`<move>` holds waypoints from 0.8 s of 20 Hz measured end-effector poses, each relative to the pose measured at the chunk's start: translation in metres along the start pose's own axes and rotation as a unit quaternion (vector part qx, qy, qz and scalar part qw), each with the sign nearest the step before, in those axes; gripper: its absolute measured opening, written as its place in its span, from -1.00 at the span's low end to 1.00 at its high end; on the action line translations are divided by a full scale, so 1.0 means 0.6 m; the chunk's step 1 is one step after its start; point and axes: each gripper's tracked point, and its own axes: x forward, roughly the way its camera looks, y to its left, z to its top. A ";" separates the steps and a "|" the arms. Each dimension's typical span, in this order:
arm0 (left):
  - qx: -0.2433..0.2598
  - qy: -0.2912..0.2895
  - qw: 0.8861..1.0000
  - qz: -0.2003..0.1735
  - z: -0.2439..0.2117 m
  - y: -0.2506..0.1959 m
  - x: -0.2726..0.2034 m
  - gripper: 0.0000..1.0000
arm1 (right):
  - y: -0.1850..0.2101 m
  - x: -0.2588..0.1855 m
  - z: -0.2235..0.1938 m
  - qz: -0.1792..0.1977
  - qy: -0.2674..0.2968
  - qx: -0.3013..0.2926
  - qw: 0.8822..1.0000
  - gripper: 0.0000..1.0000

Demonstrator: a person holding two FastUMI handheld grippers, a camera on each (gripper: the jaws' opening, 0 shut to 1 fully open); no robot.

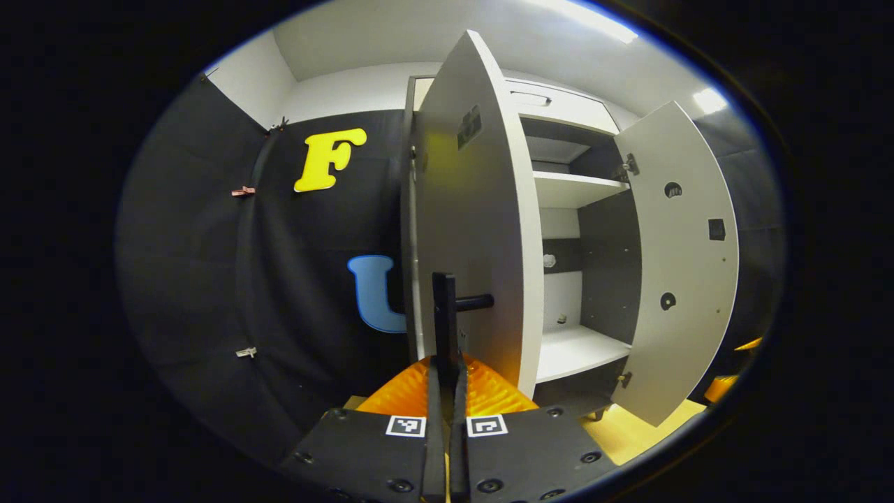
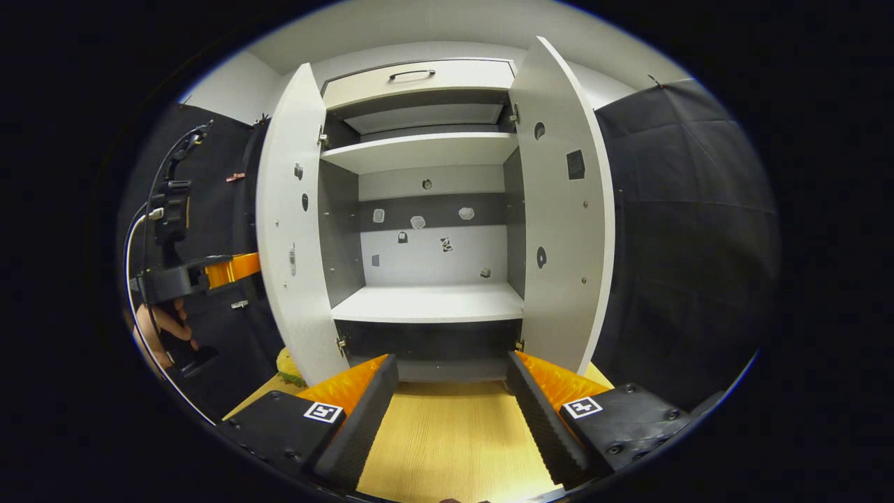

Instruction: Open the right door of the double-door shoe cabinet with the right hand, and open the left door with the left hand.

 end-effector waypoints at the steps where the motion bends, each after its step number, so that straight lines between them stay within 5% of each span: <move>1: 0.003 -0.004 1.000 0.003 0.001 0.019 -0.001 -0.89 | 0.002 0.000 -0.001 0.000 0.001 0.003 1.000 0.97; 5: 0.011 0.016 0.999 0.026 -0.015 0.105 -0.004 -0.89 | 0.004 0.002 -0.001 -0.002 0.003 -0.003 1.000 0.97; 9: -0.061 0.017 0.998 -0.019 -0.020 0.101 -0.009 -0.90 | 0.007 0.003 0.014 -0.007 -0.005 -0.009 1.000 0.97; 16: -0.010 0.002 0.999 0.033 0.006 0.097 -0.087 -0.90 | 0.007 -0.008 0.047 -0.013 -0.019 -0.004 1.000 0.96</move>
